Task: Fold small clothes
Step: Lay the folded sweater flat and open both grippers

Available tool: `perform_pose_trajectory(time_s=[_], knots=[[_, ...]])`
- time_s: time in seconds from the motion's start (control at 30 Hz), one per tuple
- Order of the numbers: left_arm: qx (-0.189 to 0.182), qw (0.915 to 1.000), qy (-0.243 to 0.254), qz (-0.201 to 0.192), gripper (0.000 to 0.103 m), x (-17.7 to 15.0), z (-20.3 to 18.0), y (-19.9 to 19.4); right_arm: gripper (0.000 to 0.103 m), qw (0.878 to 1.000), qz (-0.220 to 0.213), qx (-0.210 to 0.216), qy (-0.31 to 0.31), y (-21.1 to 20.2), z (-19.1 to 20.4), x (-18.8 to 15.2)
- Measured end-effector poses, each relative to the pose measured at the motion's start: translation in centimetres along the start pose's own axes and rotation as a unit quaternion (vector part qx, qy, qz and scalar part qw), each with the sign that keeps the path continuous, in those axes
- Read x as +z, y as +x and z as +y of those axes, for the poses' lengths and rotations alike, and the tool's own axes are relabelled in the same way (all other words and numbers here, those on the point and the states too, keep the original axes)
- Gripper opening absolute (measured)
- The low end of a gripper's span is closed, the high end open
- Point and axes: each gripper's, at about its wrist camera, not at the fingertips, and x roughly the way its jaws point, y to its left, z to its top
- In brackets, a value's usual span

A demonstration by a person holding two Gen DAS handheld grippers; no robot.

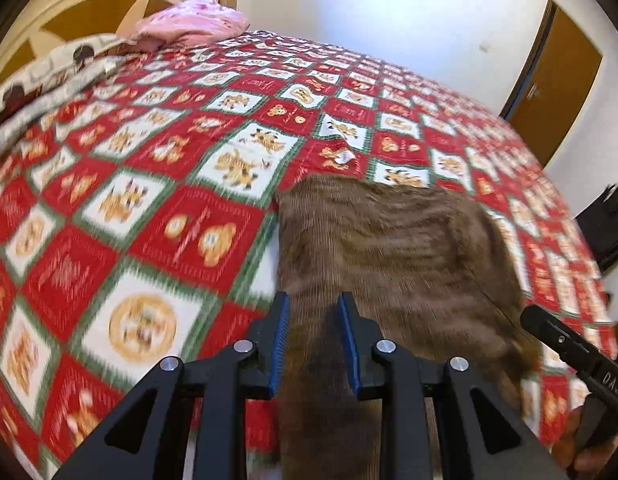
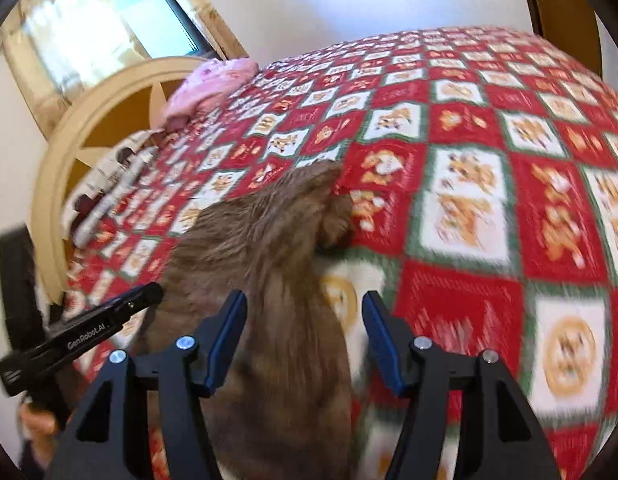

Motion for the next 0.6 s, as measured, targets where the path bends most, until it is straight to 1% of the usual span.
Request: perform_pose_trajectory(time_s=[0.03,0.1,0.17,0.23,0.27,0.3,0.33,0.37,0.4,0.43,0.47,0.5,0.53,0.57,0.6], knots=[[-0.008,1.0,-0.001,0.001,0.026,-0.8,0.0,-0.5,0.072,1.0,0.001,0.008,0.007,-0.8,-0.3,-0.6],[-0.024,0.9997,-0.003,0.003,0.026,-2.6,0.6,-1.5,0.075,1.0,0.006,0.015,0.014,-1.7,-0.4,-1.8],[-0.038,0.9993,0.005,0.003,0.026,-3.9,0.4,-2.1,0.075,1.0,0.016,0.02,0.011,-2.0,-0.2,-3.2],[-0.042,0.999,0.014,0.001,0.027,-4.9,-0.1,-2.6,0.075,0.999,0.029,0.019,0.003,-1.4,0.3,-4.5],[-0.04,0.999,0.018,0.0,0.03,-5.3,-0.3,-2.6,0.074,0.999,0.037,0.018,0.003,-1.0,0.5,-4.8],[-0.04,0.999,0.017,0.004,0.035,-5.6,-0.5,-2.5,0.073,0.999,0.045,0.021,0.004,-0.5,0.6,-5.3],[-0.042,0.999,0.01,0.01,0.037,-5.8,-0.4,-2.2,0.07,0.998,0.056,0.021,0.004,0.3,0.9,-5.8],[-0.047,0.9988,0.0,0.017,0.037,-6.0,-0.2,-2.0,0.069,0.998,0.062,0.015,-0.001,0.7,1.2,-6.2],[-0.05,0.9986,-0.009,0.017,0.037,-6.3,-0.1,-1.9,0.067,0.998,0.058,-0.002,-0.018,0.8,1.9,-6.7],[-0.047,0.9988,-0.013,0.011,0.037,-6.4,-0.2,-1.9,0.059,0.998,0.054,-0.018,-0.035,0.9,2.5,-6.8],[-0.042,0.999,-0.009,0.009,0.037,-6.5,-0.4,-1.9,0.045,0.997,0.058,-0.03,-0.048,1.1,3.0,-6.9],[-0.036,0.9993,-0.003,0.01,0.037,-6.5,-0.6,-1.9,0.04,0.996,0.063,-0.039,-0.052,1.3,3.2,-6.9],[-0.03,0.9995,0.002,0.01,0.037,-6.5,-0.8,-1.8,0.03,0.995,0.068,-0.045,-0.049,1.4,3.3,-6.8],[-0.025,0.9996,0.006,0.012,0.031,-6.4,-1.1,-1.9,0.025,0.996,0.072,-0.038,-0.04,1.5,3.2,-6.7],[-0.024,0.9995,0.009,0.015,0.022,-6.4,-1.2,-1.9,0.024,0.996,0.079,-0.029,-0.025,1.5,3.2,-6.6]])
